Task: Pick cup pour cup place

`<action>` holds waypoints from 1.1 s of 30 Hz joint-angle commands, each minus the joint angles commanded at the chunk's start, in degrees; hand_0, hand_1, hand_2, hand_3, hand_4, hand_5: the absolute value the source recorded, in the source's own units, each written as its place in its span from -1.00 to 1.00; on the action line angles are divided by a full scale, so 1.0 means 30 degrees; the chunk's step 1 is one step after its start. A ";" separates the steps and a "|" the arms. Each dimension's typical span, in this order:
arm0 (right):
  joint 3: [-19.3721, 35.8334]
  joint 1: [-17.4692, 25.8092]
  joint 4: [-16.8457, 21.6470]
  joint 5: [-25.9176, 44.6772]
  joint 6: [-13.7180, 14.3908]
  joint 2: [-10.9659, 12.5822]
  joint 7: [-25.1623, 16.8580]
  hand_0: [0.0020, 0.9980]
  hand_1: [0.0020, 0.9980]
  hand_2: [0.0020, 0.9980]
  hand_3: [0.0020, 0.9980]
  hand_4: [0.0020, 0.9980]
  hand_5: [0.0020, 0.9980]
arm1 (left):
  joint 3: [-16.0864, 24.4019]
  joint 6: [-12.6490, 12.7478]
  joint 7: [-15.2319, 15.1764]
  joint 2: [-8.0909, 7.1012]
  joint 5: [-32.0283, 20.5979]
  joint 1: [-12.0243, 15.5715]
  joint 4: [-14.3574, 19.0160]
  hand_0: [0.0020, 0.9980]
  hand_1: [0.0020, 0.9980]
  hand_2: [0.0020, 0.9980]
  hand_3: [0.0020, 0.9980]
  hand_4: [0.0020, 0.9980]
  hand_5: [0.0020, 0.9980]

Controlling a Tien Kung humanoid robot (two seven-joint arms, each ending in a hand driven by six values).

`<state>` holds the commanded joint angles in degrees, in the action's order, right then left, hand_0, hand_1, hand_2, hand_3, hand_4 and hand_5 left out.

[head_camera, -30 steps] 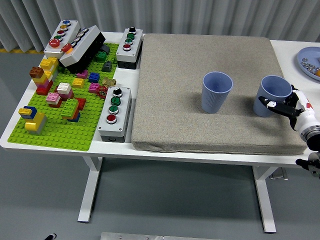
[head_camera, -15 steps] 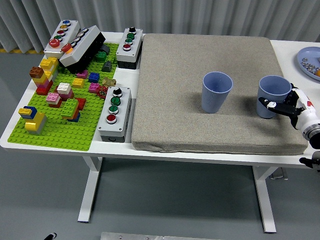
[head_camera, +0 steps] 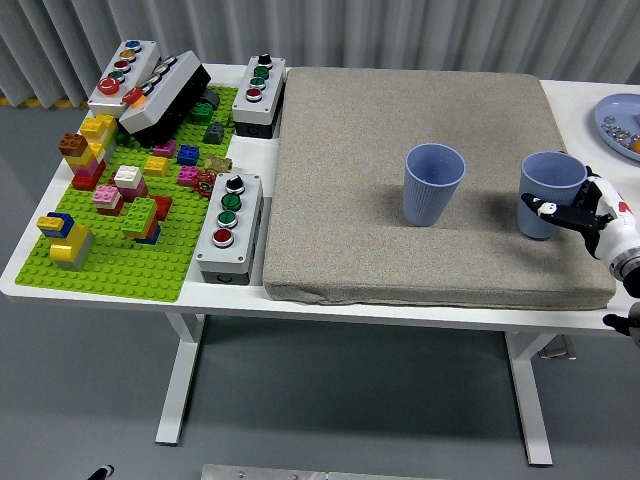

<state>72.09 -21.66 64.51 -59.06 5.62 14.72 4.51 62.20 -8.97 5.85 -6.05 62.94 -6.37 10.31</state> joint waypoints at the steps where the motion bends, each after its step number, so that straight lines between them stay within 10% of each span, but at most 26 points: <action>1: 0.0051 0.0030 0.0008 -0.0042 -0.0031 -0.0022 0.0007 0.89 0.86 1.00 0.95 0.61 -0.50 | 0.0002 -0.0003 0.0002 -0.0001 0.0006 0.0000 0.0000 0.66 0.58 0.72 0.55 0.20 1.00; 33: 0.1389 0.1707 0.1490 -0.1004 -0.0783 0.0347 0.1047 0.91 0.88 1.00 1.00 0.62 -0.48 | 0.0030 -0.0023 0.0015 -0.0004 0.0012 0.0069 0.0000 0.66 0.58 0.72 0.55 0.20 1.00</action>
<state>76.26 -16.54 68.98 -62.08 3.27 15.76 7.65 62.29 -9.04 5.90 -6.06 62.97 -6.17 10.31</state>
